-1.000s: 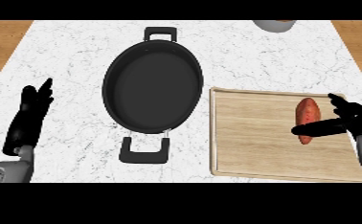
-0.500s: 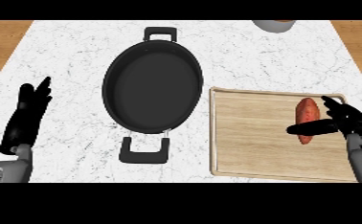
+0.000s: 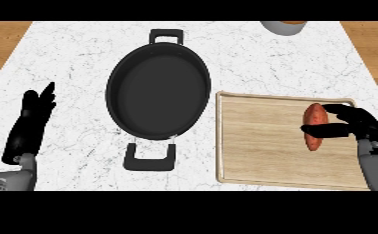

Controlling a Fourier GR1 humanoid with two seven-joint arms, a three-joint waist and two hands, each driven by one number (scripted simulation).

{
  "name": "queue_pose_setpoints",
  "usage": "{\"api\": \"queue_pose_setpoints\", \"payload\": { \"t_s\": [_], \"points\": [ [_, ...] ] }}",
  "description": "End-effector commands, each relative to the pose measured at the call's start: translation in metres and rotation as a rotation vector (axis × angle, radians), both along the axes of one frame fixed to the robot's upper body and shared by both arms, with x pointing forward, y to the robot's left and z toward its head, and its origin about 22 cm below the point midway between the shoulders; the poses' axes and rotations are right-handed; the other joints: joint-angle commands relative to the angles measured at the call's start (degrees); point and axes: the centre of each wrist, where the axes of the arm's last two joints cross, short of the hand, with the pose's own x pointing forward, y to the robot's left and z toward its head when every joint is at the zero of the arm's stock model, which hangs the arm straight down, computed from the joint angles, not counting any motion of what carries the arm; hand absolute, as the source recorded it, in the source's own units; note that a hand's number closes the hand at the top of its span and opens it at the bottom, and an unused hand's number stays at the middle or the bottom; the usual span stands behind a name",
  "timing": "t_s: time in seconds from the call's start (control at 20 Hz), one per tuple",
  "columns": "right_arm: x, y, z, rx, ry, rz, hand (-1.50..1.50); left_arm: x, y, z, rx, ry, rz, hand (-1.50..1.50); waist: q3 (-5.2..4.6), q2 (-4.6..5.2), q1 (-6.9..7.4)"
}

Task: Pick the sweet potato from the tray and place it in the pot

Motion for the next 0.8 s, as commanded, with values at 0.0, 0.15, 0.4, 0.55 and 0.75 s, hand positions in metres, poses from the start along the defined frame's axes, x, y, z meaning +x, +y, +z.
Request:
{"api": "queue_pose_setpoints", "payload": {
  "t_s": [0.0, 0.15, 0.4, 0.55, 0.75],
  "points": [
    [0.007, 0.018, -0.019, -0.05, -0.017, 0.054, 1.5, 0.0, 0.008, -0.009, 0.005, -0.001, -0.001, 0.0, 0.88, 0.61, 0.48],
    [-0.002, -0.005, -0.006, -0.112, -0.023, 0.075, 1.5, -0.003, -0.002, 0.0, 0.01, -0.003, 0.007, 0.0, 0.89, 0.47, 0.37],
    [0.001, -0.024, 0.022, -0.179, -0.062, 0.028, 1.5, -0.006, -0.003, -0.001, -0.017, 0.004, 0.004, 0.0, 0.88, 0.48, 0.24],
    [0.005, 0.022, 0.022, -0.332, -0.12, 0.333, 1.5, 0.0, 0.002, -0.001, -0.007, 0.005, -0.023, 0.0, 0.83, 0.53, 0.63],
    [0.006, 0.058, 0.036, -0.556, -0.188, 0.858, 1.5, 0.012, -0.006, 0.007, -0.009, -0.013, -0.048, 0.0, 0.75, 0.87, 3.31]
  ]
}}
